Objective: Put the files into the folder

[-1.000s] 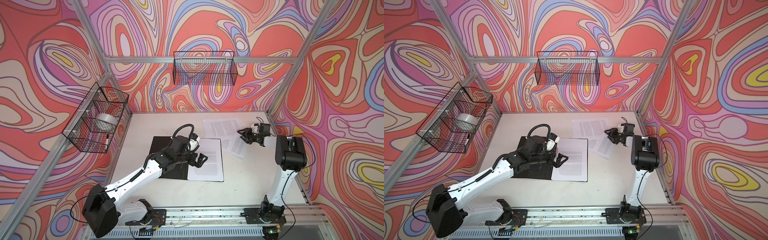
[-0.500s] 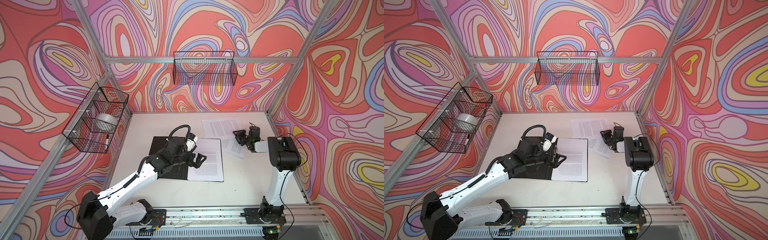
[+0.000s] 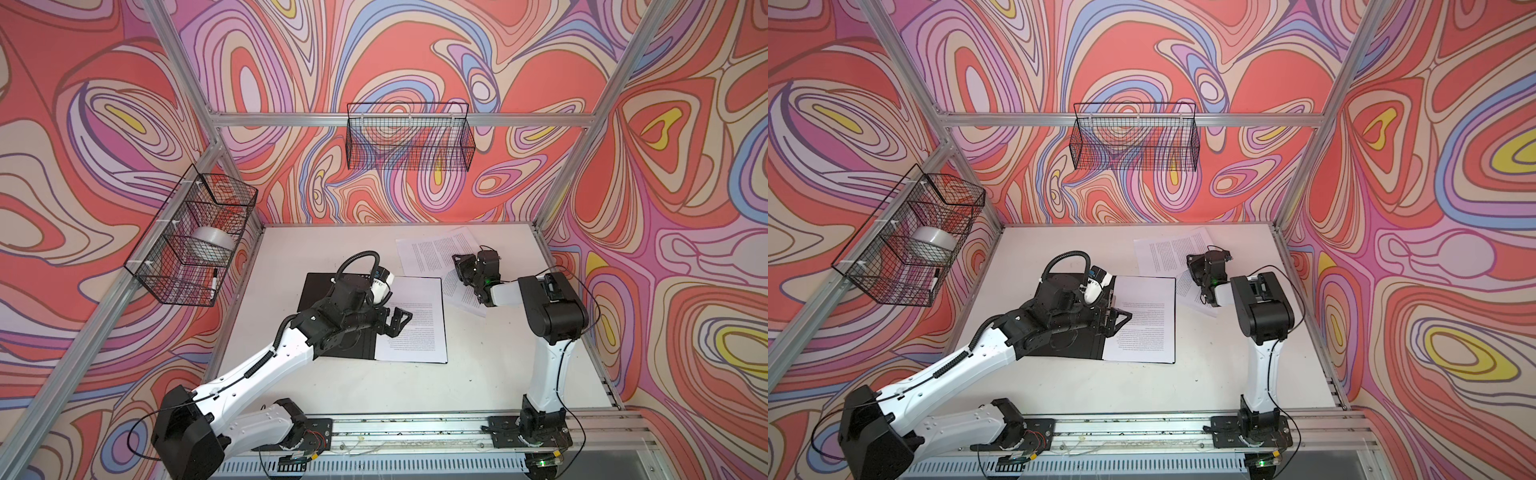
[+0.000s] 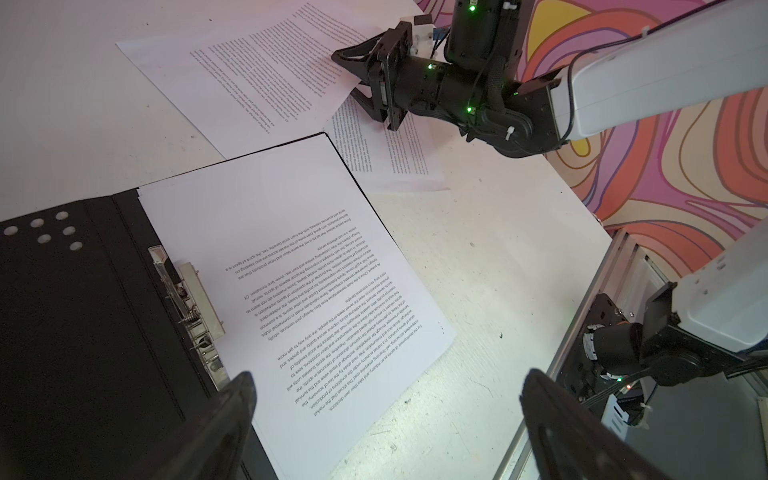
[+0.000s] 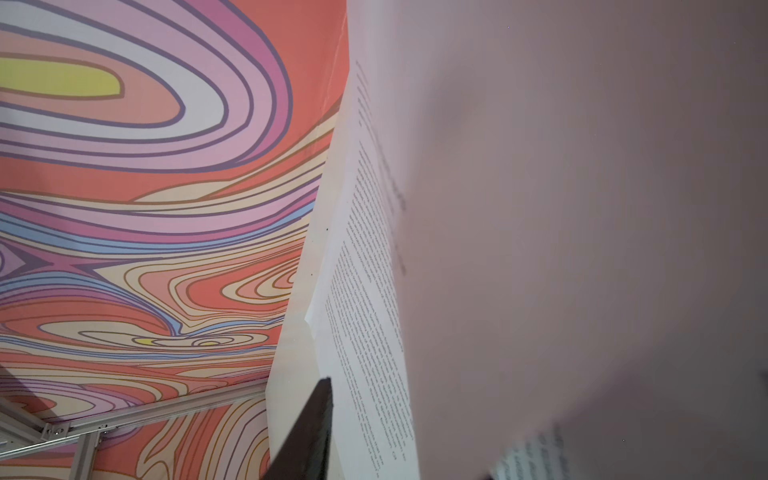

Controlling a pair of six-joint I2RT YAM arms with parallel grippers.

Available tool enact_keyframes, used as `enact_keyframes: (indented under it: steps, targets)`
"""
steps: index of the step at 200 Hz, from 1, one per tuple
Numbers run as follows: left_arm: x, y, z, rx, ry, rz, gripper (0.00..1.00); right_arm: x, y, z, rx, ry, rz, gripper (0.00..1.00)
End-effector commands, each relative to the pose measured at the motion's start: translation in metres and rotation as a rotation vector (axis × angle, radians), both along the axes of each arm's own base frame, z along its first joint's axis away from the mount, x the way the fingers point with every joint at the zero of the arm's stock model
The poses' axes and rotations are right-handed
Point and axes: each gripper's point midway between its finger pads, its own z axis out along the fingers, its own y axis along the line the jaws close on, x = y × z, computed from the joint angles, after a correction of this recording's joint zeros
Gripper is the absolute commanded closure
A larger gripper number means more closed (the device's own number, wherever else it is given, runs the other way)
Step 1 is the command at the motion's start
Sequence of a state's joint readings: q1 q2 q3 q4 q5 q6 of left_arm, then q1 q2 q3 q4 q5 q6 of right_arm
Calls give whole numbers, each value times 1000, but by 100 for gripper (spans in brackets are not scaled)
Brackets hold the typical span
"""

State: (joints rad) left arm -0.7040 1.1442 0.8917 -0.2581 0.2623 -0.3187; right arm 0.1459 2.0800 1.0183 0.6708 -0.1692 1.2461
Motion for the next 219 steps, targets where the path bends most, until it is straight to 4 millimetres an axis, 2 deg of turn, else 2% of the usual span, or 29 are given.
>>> enact_keyframes:
  steps: [1,13,44,63,74,122,153,185,202,208,210,219]
  targets:
    - [0,1,5,-24,-14,4,0,5,2,-14,15,14,-43,67]
    - [0,1,7,-27,-16,3,0,6,5,-17,3,23,-49,71]
    - [-1,5,13,-25,-34,14,0,4,5,-25,-46,41,-41,88]
    - [-2,10,18,-9,-42,27,0,2,6,-21,-101,47,-8,95]
    - [-4,14,22,7,-50,27,0,1,7,-11,-135,33,21,100]
    - [-9,43,33,81,-145,85,0,10,1,40,-268,-17,147,100]
    - [-13,51,39,56,-213,95,0,6,-5,68,-317,-43,214,100]
    - [-19,45,44,-8,-287,44,0,-3,-36,101,-338,-45,213,100]
    - [-19,41,48,-70,-312,48,0,-12,-42,122,-387,-41,230,100]
    - [-17,41,48,-81,-314,59,0,-14,-44,121,-409,-21,239,100]
    - [-16,41,49,-87,-317,63,0,-17,-44,131,-417,-33,238,100]
    - [-11,42,51,-93,-323,95,0,-24,-45,141,-439,-26,248,100]
